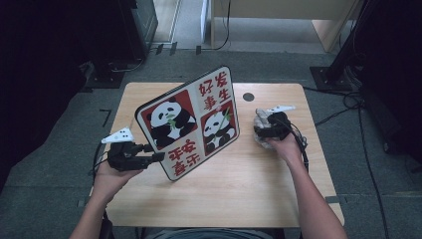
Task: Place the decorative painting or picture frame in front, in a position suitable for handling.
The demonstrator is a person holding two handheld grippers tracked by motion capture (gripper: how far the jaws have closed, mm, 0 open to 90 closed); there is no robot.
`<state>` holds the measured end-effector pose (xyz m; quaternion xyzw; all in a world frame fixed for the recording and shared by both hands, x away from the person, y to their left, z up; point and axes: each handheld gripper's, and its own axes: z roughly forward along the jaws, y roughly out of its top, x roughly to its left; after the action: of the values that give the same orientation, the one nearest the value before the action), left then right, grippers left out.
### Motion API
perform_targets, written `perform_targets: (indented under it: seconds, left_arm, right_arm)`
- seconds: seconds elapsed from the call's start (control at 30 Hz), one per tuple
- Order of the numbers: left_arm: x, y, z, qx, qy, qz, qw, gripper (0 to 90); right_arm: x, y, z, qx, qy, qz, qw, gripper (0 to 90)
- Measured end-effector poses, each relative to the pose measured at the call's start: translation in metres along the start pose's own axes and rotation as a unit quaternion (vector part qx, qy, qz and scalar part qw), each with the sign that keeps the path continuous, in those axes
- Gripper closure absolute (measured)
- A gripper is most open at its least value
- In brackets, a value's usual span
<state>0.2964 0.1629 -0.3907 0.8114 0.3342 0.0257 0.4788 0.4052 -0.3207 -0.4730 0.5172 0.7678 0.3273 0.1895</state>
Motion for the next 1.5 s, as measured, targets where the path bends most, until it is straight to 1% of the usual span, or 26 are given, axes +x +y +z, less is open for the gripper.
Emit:
perform_targets:
  seconds: [0.03, 0.07, 0.17, 0.27, 0.3, 0.37, 0.43, 0.5, 0.57, 0.63, 0.67, 0.7, 0.8, 0.87, 0.93, 0.97, 1.0, 1.1, 1.17, 1.2, 1.27, 1.3, 1.33, 1.4, 1.47, 1.5]
  left_arm:
    - [0.0, 0.0, 0.0, -0.001, 0.001, -0.001, 1.0, 48.9]
    - [0.001, 0.0, 0.0, -0.001, 0.002, -0.003, 1.0, 51.4]
    - [0.002, 0.0, 0.0, -0.003, 0.002, -0.005, 1.0, 52.3]
    - [0.003, 0.0, 0.0, -0.005, 0.0, -0.008, 1.0, 52.4]
    - [0.003, 0.0, 0.0, -0.004, 0.0, -0.008, 1.0, 52.4]
    - [0.003, -0.001, 0.001, -0.004, 0.0, -0.009, 1.0, 52.5]
    - [0.004, -0.001, 0.002, -0.004, 0.003, -0.012, 0.9999, 52.1]
    - [0.005, -0.002, 0.003, -0.004, 0.004, -0.017, 0.9998, 50.4]
    - [0.005, -0.002, 0.004, -0.004, 0.002, -0.02, 0.9998, 51.4]
    - [0.005, -0.001, 0.003, -0.006, -0.007, -0.024, 0.9997, 54.8]
    - [0.005, -0.001, 0.003, -0.008, -0.009, -0.024, 0.9996, 56.2]
    - [0.005, -0.001, 0.003, -0.01, -0.008, -0.025, 0.9996, 56.4]
    - [0.007, -0.001, 0.003, -0.014, -0.005, -0.025, 0.9996, 56.7]
    - [0.007, -0.001, 0.003, -0.017, -0.005, -0.023, 0.9996, 56.8]
    - [0.008, -0.001, 0.004, -0.015, -0.007, -0.027, 0.9995, 58.5]
    - [0.009, 0.0, 0.004, -0.013, -0.006, -0.026, 0.9996, 58.5]
    - [0.009, 0.001, 0.005, -0.009, -0.005, -0.03, 0.9995, 59.0]
    - [0.01, 0.003, 0.007, -0.01, -0.005, -0.032, 0.9994, 61.3]
    - [0.012, 0.003, 0.009, -0.006, -0.004, -0.03, 0.9995, 62.2]
    - [0.013, 0.003, 0.01, -0.005, -0.006, -0.03, 0.9995, 63.0]
    - [0.013, 0.004, 0.01, -0.008, -0.006, -0.029, 0.9995, 63.1]
    - [0.014, 0.004, 0.01, -0.009, -0.007, -0.028, 0.9995, 63.9]
    - [0.014, 0.004, 0.01, -0.012, -0.008, -0.03, 0.9995, 64.2]
    - [0.016, 0.005, 0.01, -0.012, -0.011, -0.036, 0.9992, 65.9]
    - [0.017, 0.006, 0.01, -0.014, -0.016, -0.037, 0.9991, 68.4]
    - [0.017, 0.007, 0.011, -0.015, -0.017, -0.036, 0.9991, 69.2]
  right_arm:
    - [0.0, 0.0, 0.0, 0.0, 0.0, 0.0, 1.0, 24.0]
    - [-0.003, -0.003, 0.002, 0.001, -0.001, 0.004, 1.0, 26.2]
    - [-0.006, -0.006, 0.004, 0.008, -0.001, 0.009, 0.9999, 27.3]
    - [-0.01, -0.011, 0.006, 0.009, 0.0, 0.009, 0.9999, 32.8]
    - [-0.011, -0.012, 0.007, 0.008, 0.002, 0.014, 0.9999, 34.1]
    - [-0.013, -0.014, 0.007, 0.008, 0.004, 0.017, 0.9998, 36.4]
    - [-0.012, -0.014, 0.009, 0.01, -0.001, 0.009, 0.9999, 39.9]
    - [-0.011, -0.016, 0.011, 0.014, -0.009, -0.009, 0.9998, 43.7]
    - [-0.01, -0.016, 0.012, 0.015, -0.011, -0.019, 0.9997, 49.2]
    - [-0.011, -0.017, 0.012, 0.015, -0.014, -0.028, 0.9994, 55.3]
    - [-0.011, -0.017, 0.011, 0.014, -0.014, -0.023, 0.9995, 59.0]
    - [-0.013, -0.017, 0.011, 0.015, -0.01, -0.012, 0.9998, 62.0]
    - [-0.014, -0.015, 0.01, 0.017, -0.007, -0.004, 0.9998, 67.3]
    - [-0.013, -0.014, 0.008, 0.02, -0.011, -0.009, 0.9997, 69.7]
    - [-0.012, -0.01, 0.004, 0.025, -0.013, -0.008, 0.9996, 72.8]
    - [-0.012, -0.01, 0.004, 0.025, -0.013, -0.008, 0.9996, 72.8]
    - [-0.012, -0.009, 0.003, 0.029, -0.011, -0.002, 0.9995, 73.2]
    - [-0.014, -0.007, 0.0, 0.026, -0.004, -0.007, 0.9996, 73.8]
    - [-0.015, -0.004, -0.004, 0.027, 0.003, -0.001, 0.9996, 73.9]
    - [-0.015, -0.003, -0.008, 0.022, 0.01, 0.003, 0.9997, 74.1]
    - [-0.015, -0.002, -0.01, 0.018, 0.016, 0.007, 0.9997, 74.1]
    - [-0.015, 0.0, -0.014, 0.012, 0.02, 0.014, 0.9996, 74.1]
    - [-0.014, 0.001, -0.016, 0.011, 0.018, 0.02, 0.9996, 74.2]
    - [-0.014, 0.004, -0.021, 0.011, 0.026, 0.03, 0.9991, 74.1]
    - [-0.012, 0.006, -0.025, 0.013, 0.039, 0.032, 0.9986, 74.1]
    - [-0.011, 0.006, -0.027, 0.012, 0.039, 0.033, 0.9986, 74.1]
